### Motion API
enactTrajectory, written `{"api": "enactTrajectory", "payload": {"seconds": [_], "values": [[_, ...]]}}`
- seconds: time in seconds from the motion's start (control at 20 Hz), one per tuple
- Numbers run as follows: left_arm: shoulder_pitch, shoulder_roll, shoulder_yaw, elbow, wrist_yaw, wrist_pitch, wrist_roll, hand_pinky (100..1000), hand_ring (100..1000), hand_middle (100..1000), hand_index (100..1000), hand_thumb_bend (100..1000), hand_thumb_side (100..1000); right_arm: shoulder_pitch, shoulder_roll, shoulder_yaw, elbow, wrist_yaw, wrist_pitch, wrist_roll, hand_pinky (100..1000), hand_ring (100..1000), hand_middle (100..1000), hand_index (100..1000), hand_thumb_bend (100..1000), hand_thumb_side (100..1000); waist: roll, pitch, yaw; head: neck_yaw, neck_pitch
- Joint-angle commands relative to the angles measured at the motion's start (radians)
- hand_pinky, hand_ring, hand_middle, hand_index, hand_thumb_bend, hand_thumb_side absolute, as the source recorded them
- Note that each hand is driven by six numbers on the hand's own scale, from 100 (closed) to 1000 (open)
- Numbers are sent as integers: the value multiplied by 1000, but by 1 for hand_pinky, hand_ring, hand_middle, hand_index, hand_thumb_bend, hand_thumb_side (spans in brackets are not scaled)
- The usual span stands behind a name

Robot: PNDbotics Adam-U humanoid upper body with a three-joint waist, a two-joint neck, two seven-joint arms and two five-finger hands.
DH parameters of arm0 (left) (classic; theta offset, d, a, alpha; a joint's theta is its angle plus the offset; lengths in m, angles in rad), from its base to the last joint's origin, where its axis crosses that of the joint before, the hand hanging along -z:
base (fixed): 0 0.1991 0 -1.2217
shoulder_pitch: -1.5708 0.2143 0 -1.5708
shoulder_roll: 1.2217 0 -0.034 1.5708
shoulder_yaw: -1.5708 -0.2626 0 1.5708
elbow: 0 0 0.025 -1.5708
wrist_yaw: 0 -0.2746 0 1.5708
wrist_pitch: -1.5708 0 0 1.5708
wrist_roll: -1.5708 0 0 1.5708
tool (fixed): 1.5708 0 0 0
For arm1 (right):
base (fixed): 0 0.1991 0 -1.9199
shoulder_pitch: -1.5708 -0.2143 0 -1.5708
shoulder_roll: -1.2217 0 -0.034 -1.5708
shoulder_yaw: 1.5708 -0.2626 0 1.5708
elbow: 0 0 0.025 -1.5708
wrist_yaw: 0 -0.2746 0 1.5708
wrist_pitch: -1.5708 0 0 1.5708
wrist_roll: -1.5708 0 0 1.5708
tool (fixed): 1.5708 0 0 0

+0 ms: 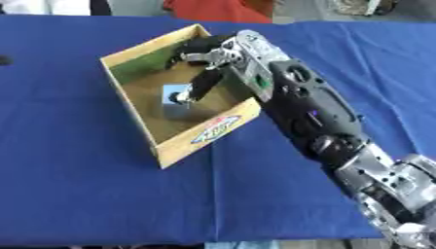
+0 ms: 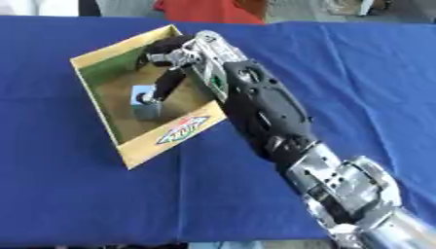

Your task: Pick up objects on the table and place them in the box.

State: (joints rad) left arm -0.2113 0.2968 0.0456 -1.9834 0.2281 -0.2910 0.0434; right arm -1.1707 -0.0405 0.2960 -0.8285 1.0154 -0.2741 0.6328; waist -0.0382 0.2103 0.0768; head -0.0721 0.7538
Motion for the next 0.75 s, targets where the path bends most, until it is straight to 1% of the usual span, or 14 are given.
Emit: {"api": "enactTrajectory", "payload": {"seconds": [0.05, 0.2, 0.35, 0.5, 0.55, 0.6, 0.75], "values": [[-6, 7, 2, -17, -1, 3, 1, 596, 819, 684, 738, 183, 951, -17, -9, -12, -34, -8, 12, -12, 865, 958, 880, 932, 225, 628, 7, -16, -1, 3, -4], [-6, 8, 3, -17, -2, 3, 2, 595, 819, 684, 738, 182, 950, -18, -21, -20, -81, -40, 27, -19, 852, 942, 868, 934, 195, 616, 8, -17, -3, 6, -1], [-3, 10, 4, -17, -4, 2, 3, 595, 819, 684, 738, 182, 950, -20, -54, -21, -167, -81, 43, -12, 849, 934, 860, 935, 169, 614, 9, -19, -7, 9, 1], [0, 13, 8, -17, -7, 0, 7, 596, 819, 684, 738, 181, 947, -18, -118, -17, -290, -129, 60, 9, 838, 917, 845, 922, 120, 617, 8, -21, -12, 16, 2], [2, 14, 9, -17, -8, -1, 9, 596, 819, 684, 738, 181, 947, -15, -143, -15, -335, -147, 67, 17, 837, 905, 835, 914, 100, 632, 8, -22, -14, 19, 3], [3, 14, 11, -17, -9, -1, 11, 596, 819, 684, 738, 181, 947, -10, -172, -15, -382, -169, 75, 23, 836, 896, 829, 908, 100, 639, 8, -23, -17, 23, 4], [5, 17, 13, -17, -13, -3, 15, 596, 819, 685, 738, 180, 946, 18, -252, -20, -523, -237, 110, 31, 837, 856, 797, 876, 100, 712, 9, -24, -25, 33, 4]]}}
